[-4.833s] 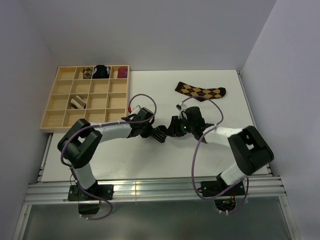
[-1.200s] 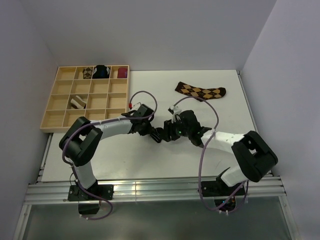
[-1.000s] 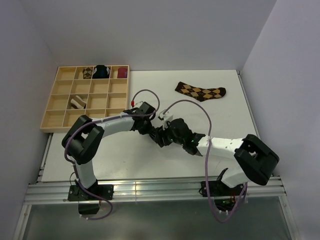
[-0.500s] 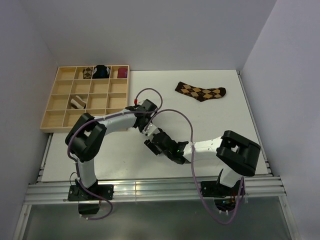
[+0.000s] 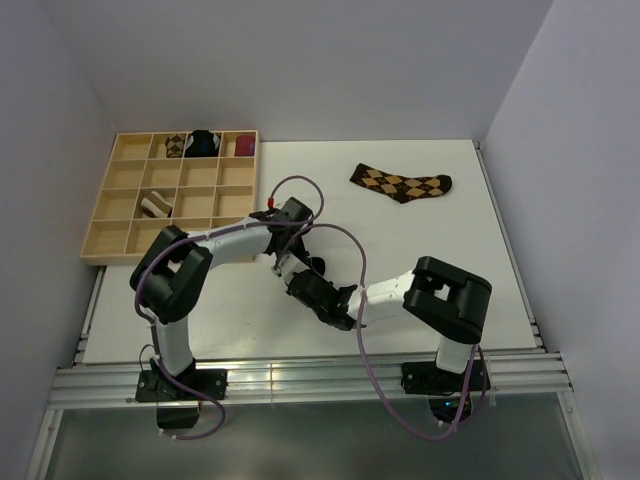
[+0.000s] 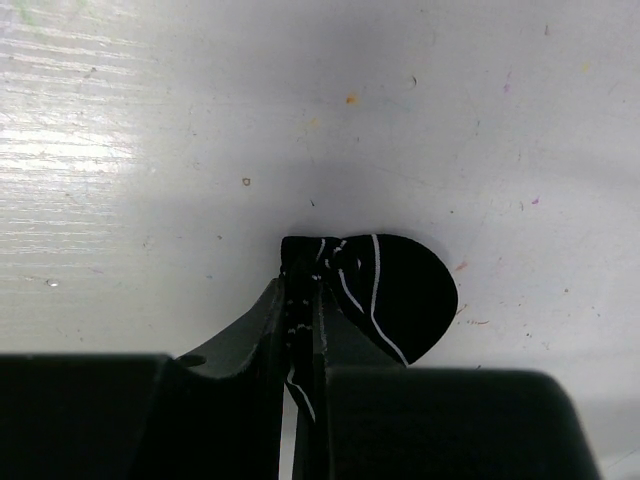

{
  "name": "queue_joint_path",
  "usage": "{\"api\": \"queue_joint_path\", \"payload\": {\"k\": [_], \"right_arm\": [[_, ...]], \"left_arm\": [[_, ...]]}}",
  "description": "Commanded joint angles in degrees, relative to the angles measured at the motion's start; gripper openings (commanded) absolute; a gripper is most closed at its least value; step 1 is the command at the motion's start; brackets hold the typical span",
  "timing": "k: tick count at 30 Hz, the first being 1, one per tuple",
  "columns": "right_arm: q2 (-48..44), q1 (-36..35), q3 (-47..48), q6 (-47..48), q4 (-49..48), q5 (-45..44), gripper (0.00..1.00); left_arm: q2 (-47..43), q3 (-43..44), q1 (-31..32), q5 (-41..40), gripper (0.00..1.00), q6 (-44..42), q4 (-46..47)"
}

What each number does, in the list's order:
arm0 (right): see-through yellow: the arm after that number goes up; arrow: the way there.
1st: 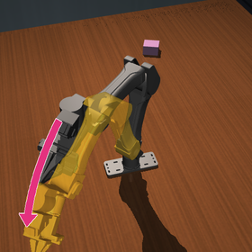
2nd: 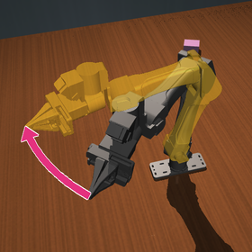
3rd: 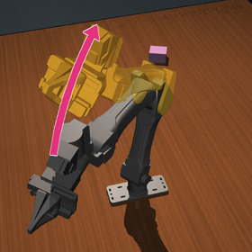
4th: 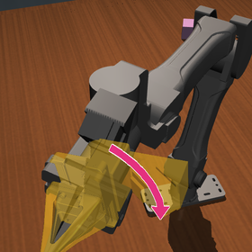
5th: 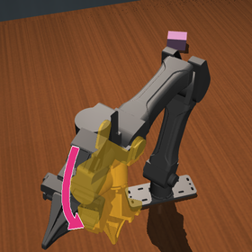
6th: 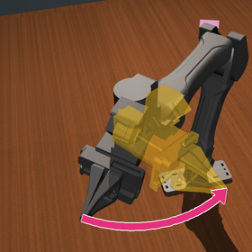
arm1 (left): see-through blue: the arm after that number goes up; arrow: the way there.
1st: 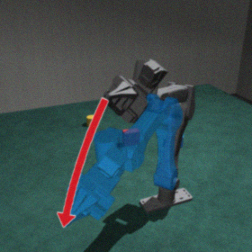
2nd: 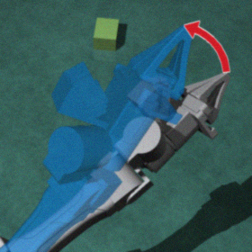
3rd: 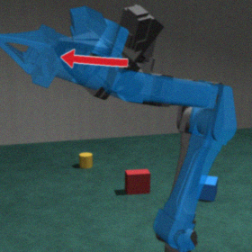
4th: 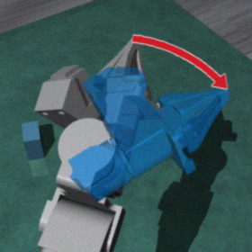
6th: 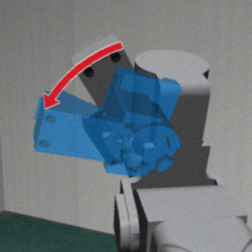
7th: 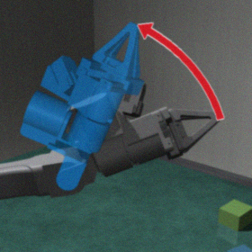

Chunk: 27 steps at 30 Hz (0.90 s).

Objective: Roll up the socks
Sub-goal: Roll the sock at the center of the board.

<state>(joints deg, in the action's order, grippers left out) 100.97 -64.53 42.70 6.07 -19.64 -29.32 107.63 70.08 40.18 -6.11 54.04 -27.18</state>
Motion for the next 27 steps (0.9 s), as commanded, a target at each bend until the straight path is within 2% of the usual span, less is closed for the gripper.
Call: {"api": "queue_joint_path", "payload": {"k": [1, 3, 5, 13, 18, 22, 27], "right_arm": [[1.3, -0.4, 2.0, -0.4, -0.1, -0.9, 0.16], [0.5, -0.2, 1.3, -0.9, -0.1, -0.2, 0.04], [-0.6, 0.0, 0.5, -1.9, 0.3, 1.3, 0.0], [-6.1, 5.6, -3.8, -6.0, 0.2, 10.1, 0.0], [-9.1, 10.0, -6.2, -10.2, -1.5, 17.9, 0.0], [-9.8, 14.1, -6.6, -12.5, -1.8, 26.9, 0.0], [-9.7, 21.4, -5.4, -15.6, -0.8, 42.2, 0.0]], "left_arm": [[1.2, -0.9, 0.4, 1.5, 0.06, -0.8, -1.7], [0.7, -1.2, 0.4, 1.5, 0.09, -0.7, -1.3], [0.1, -1.6, 0.2, 1.4, 0.12, -0.6, -0.7], [-8.6, -7.1, -2.7, 0.9, 0.43, 3.2, 4.8], [-15.6, -11.1, -5.5, 1.2, 0.67, 7.4, 9.0], [-19.3, -13.5, -6.4, 1.4, 0.76, 9.7, 13.5], [-24.1, -20.3, -6.3, 2.9, 0.76, 13.3, 20.7]]}}
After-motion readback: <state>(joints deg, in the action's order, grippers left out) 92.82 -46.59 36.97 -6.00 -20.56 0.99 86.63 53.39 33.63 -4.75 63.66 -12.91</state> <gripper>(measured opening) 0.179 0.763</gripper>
